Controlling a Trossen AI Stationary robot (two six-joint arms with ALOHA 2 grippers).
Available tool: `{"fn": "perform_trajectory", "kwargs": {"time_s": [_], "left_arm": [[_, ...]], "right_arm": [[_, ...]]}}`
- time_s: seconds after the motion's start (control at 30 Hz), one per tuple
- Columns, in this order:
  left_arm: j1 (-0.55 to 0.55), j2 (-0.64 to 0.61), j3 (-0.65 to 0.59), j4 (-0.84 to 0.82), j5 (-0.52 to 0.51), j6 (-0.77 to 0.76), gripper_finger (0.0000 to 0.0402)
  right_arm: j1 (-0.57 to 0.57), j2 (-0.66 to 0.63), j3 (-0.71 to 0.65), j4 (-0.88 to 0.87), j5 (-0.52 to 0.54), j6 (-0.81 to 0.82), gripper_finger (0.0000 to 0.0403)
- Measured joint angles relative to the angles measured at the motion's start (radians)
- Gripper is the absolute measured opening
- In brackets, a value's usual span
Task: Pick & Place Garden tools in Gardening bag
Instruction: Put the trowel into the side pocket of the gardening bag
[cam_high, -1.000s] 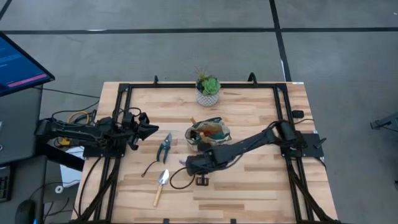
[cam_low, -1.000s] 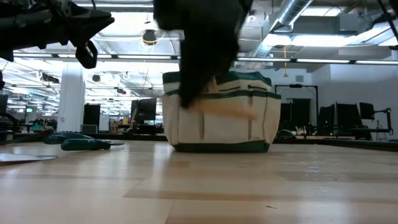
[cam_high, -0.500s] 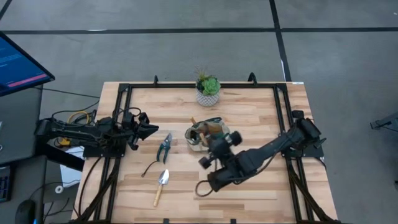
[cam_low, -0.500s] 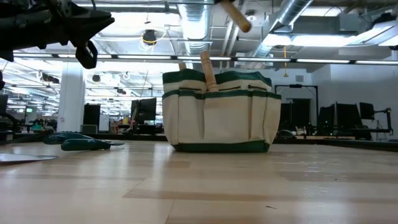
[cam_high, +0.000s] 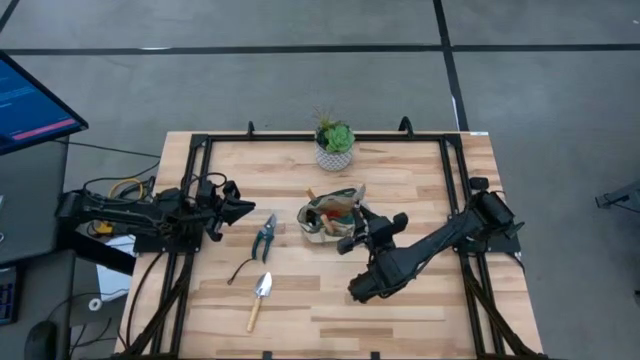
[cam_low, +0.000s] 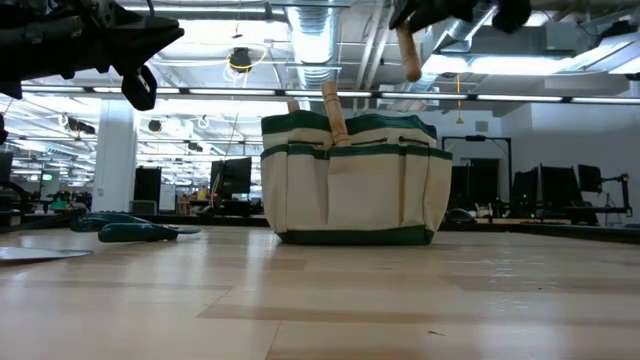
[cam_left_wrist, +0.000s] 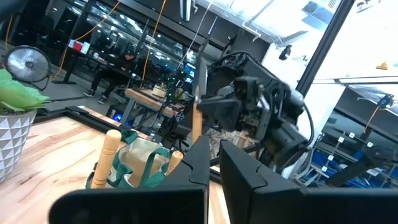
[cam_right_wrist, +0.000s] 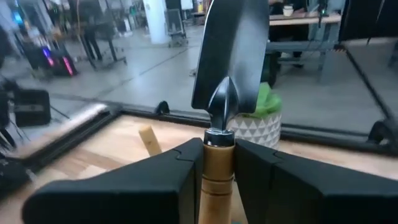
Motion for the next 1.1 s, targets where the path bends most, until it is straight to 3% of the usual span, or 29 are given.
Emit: {"fn": "perform_trajectory", "kwargs": {"time_s": [0.17,0.33,0.73,1.1], "left_arm": [[0.000,0.000,0.000,0.000,0.000,0.000,0.0008],[0.000,0.000,0.000,0.000,0.000,0.000,0.0008],[0.000,0.000,0.000,0.000,0.000,0.000,0.0008],[0.000,0.000,0.000,0.000,0.000,0.000,0.0008]], "right_arm": [[-0.001,0.003,-0.105,0.131,0.023,0.043,0.0056],[-0.014,0.002,-0.159,0.141,0.022,0.090,0.0056],[-0.061,0.002,-0.232,0.193,-0.006,0.096,0.0056],[-0.079,0.002,-0.232,0.207,0.041,0.038,0.0056]]}}
